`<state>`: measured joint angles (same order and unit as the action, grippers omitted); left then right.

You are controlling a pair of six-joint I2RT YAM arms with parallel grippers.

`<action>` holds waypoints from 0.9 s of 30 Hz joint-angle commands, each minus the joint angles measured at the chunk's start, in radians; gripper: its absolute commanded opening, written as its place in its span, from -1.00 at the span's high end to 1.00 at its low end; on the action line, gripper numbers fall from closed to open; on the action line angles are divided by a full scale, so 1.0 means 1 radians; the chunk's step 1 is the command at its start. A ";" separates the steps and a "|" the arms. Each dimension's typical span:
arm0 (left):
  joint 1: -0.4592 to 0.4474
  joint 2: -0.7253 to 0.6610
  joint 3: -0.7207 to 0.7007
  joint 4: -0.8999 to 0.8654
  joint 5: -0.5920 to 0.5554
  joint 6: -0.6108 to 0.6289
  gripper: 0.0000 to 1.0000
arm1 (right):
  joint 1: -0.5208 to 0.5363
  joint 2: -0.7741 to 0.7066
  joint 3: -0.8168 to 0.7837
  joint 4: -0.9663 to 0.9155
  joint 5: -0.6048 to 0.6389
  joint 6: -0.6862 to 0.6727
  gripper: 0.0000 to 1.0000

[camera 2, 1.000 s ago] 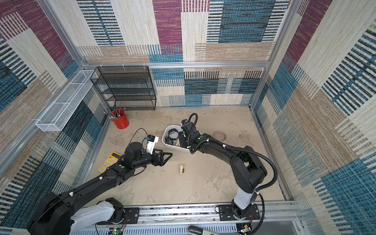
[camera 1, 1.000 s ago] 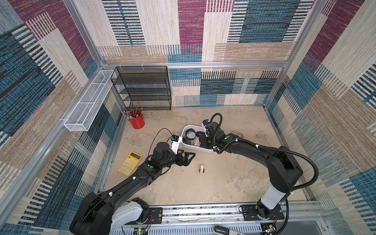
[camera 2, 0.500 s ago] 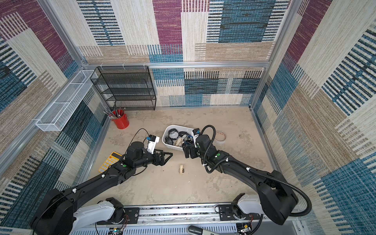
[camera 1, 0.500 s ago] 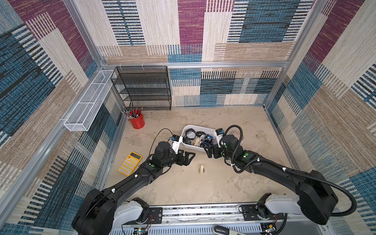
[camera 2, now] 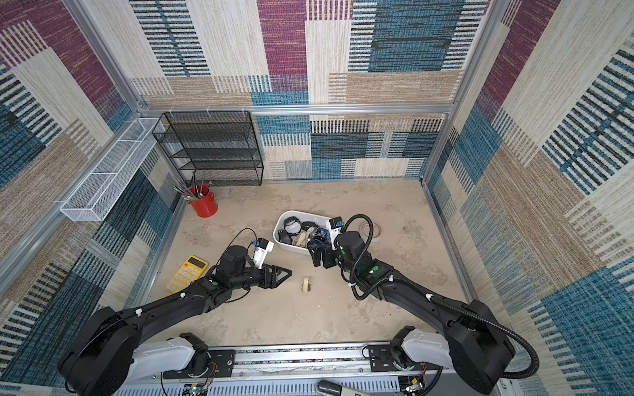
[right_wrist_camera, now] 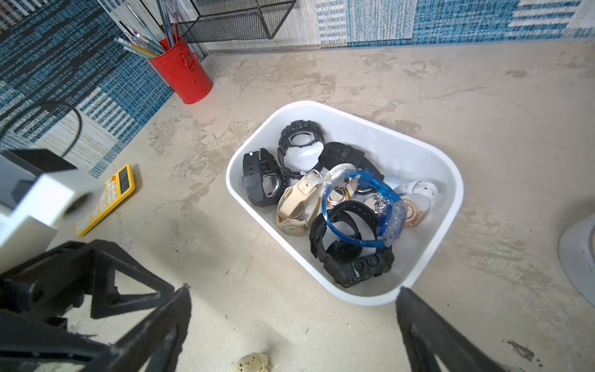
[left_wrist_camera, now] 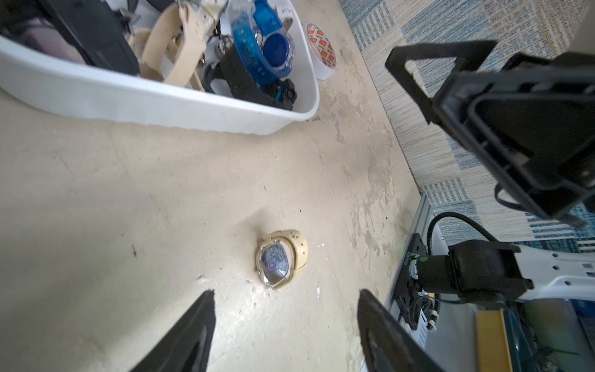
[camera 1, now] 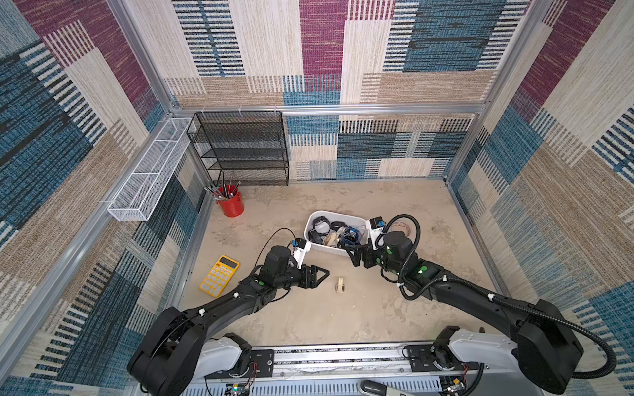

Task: Put the watch into the storage box
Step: Pick up the watch at the center of the board.

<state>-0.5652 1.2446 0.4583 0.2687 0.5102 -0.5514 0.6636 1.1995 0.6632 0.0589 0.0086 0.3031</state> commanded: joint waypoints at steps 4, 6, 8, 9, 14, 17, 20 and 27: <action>-0.050 0.101 -0.020 0.180 0.051 -0.103 -0.29 | 0.002 -0.013 -0.012 0.029 -0.006 0.006 -0.99; -0.069 0.141 -0.017 0.232 0.054 -0.126 -0.25 | 0.002 -0.025 -0.023 0.028 0.001 0.010 -0.99; -0.083 0.182 -0.017 0.285 0.054 -0.152 -0.21 | 0.002 -0.039 -0.031 0.025 0.007 0.014 -0.99; -0.090 0.204 -0.019 0.317 0.053 -0.167 -0.18 | 0.002 -0.045 -0.033 0.022 0.007 0.014 -0.99; -0.109 0.303 -0.017 0.456 0.060 -0.221 -0.07 | 0.002 -0.078 -0.048 0.011 0.028 0.016 -0.99; -0.120 0.329 -0.011 0.467 0.047 -0.228 -0.04 | 0.002 -0.087 -0.048 0.002 0.030 0.015 -0.99; -0.128 0.344 0.001 0.464 0.044 -0.226 -0.02 | 0.002 -0.095 -0.056 0.001 0.038 0.017 -0.99; -0.145 0.386 0.028 0.466 0.047 -0.229 0.05 | 0.002 -0.098 -0.063 0.001 0.041 0.016 -0.99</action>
<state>-0.7044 1.6184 0.4759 0.7025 0.5537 -0.7593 0.6636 1.1076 0.6064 0.0509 0.0372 0.3138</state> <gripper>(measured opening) 0.482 0.995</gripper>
